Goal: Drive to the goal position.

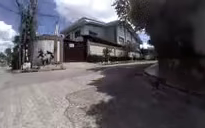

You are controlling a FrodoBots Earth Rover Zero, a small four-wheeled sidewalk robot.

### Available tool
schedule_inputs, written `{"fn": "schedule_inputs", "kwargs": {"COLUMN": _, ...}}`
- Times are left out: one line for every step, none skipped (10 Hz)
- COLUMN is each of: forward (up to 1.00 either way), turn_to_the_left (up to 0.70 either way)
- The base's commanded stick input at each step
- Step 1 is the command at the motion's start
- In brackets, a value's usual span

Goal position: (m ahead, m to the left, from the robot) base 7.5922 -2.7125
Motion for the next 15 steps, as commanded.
{"fn": "schedule_inputs", "kwargs": {"forward": 0.70, "turn_to_the_left": 0.00}}
{"fn": "schedule_inputs", "kwargs": {"forward": 0.70, "turn_to_the_left": 0.00}}
{"fn": "schedule_inputs", "kwargs": {"forward": 0.70, "turn_to_the_left": 0.00}}
{"fn": "schedule_inputs", "kwargs": {"forward": 0.70, "turn_to_the_left": 0.00}}
{"fn": "schedule_inputs", "kwargs": {"forward": 0.70, "turn_to_the_left": -0.06}}
{"fn": "schedule_inputs", "kwargs": {"forward": 0.70, "turn_to_the_left": -0.30}}
{"fn": "schedule_inputs", "kwargs": {"forward": 0.70, "turn_to_the_left": -0.35}}
{"fn": "schedule_inputs", "kwargs": {"forward": 0.70, "turn_to_the_left": -0.35}}
{"fn": "schedule_inputs", "kwargs": {"forward": 0.70, "turn_to_the_left": -0.35}}
{"fn": "schedule_inputs", "kwargs": {"forward": 0.70, "turn_to_the_left": -0.35}}
{"fn": "schedule_inputs", "kwargs": {"forward": 0.70, "turn_to_the_left": -0.35}}
{"fn": "schedule_inputs", "kwargs": {"forward": 0.70, "turn_to_the_left": -0.11}}
{"fn": "schedule_inputs", "kwargs": {"forward": 0.70, "turn_to_the_left": 0.00}}
{"fn": "schedule_inputs", "kwargs": {"forward": 0.70, "turn_to_the_left": 0.00}}
{"fn": "schedule_inputs", "kwargs": {"forward": 0.70, "turn_to_the_left": 0.00}}
